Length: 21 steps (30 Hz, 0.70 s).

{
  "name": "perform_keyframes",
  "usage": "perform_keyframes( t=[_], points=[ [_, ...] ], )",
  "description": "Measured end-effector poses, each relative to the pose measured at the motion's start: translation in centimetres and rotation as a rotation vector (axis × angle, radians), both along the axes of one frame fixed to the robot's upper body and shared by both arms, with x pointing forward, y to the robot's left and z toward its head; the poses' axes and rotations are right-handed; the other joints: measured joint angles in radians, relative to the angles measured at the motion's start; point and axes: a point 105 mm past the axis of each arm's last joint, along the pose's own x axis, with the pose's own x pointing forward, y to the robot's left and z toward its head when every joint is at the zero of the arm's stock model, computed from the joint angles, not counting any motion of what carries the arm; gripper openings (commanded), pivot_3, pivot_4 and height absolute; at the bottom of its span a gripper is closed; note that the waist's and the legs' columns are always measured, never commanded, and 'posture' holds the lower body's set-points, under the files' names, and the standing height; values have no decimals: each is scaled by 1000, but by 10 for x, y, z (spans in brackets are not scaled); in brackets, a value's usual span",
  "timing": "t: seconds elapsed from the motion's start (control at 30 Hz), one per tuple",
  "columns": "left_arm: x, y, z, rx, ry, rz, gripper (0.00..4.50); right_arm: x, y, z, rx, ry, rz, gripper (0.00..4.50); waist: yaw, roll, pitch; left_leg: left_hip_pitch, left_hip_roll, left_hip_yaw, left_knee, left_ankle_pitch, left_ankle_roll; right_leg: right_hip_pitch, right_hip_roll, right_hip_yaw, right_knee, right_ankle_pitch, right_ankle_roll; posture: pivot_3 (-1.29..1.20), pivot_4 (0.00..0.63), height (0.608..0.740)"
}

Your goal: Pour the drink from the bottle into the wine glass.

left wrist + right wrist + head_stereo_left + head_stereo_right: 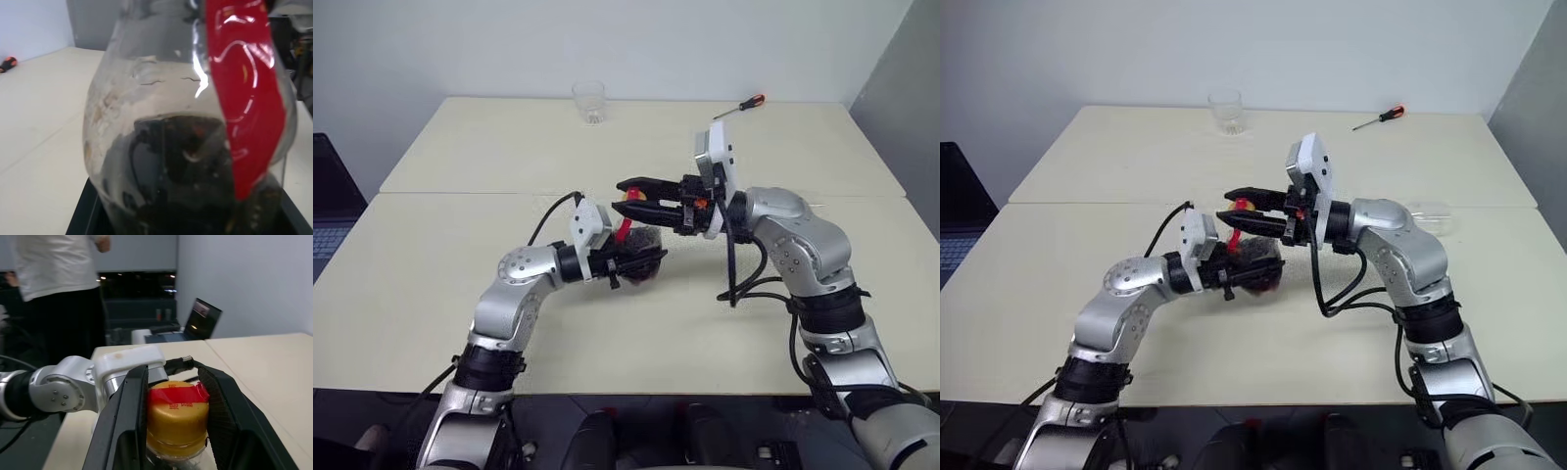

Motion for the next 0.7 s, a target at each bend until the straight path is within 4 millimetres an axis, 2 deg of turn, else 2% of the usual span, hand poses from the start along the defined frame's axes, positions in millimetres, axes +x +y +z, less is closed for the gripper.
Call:
perform_keyframes(
  t=[0.1, 0.33, 0.6, 0.63, 0.7],
  points=[
    [-14, 0, 3, -9, 18, -6, 2019, -8, 2, 3, -15, -25, 105, 1277, 1, 0, 0, 0, 0, 0, 0, 0, 0, 0, 0, 0, 0, 0, 0, 0, 150, 740],
    [-25, 2, 4, 9, 37, 6, 2019, -14, 4, 2, -36, -62, 223, 1277, 4, 0, 0, 0, 0, 0, 0, 0, 0, 0, 0, 0, 0, 0, 0, 0, 150, 740],
    [-28, -3, 11, -18, 24, -26, 2019, -8, 6, -5, -91, -76, 180, 4025, 5, 0, 0, 0, 0, 0, 1, 0, 0, 0, 0, 0, 0, 0, 0, 0, 150, 740],
    [-27, -5, 14, -21, 16, -28, 2019, -7, 1, -7, -111, -63, 155, 4290, 7, 0, 0, 0, 0, 0, 1, 0, 0, 0, -1, 0, 0, 0, 0, 0, 150, 740],
    [-26, -5, 17, -25, 6, -26, 2019, -7, -5, -8, -117, -35, 121, 4290, 8, 0, 0, 0, -1, 0, 1, 0, 0, 1, -1, 0, -1, 0, 0, 0, 150, 740]
  ],
)
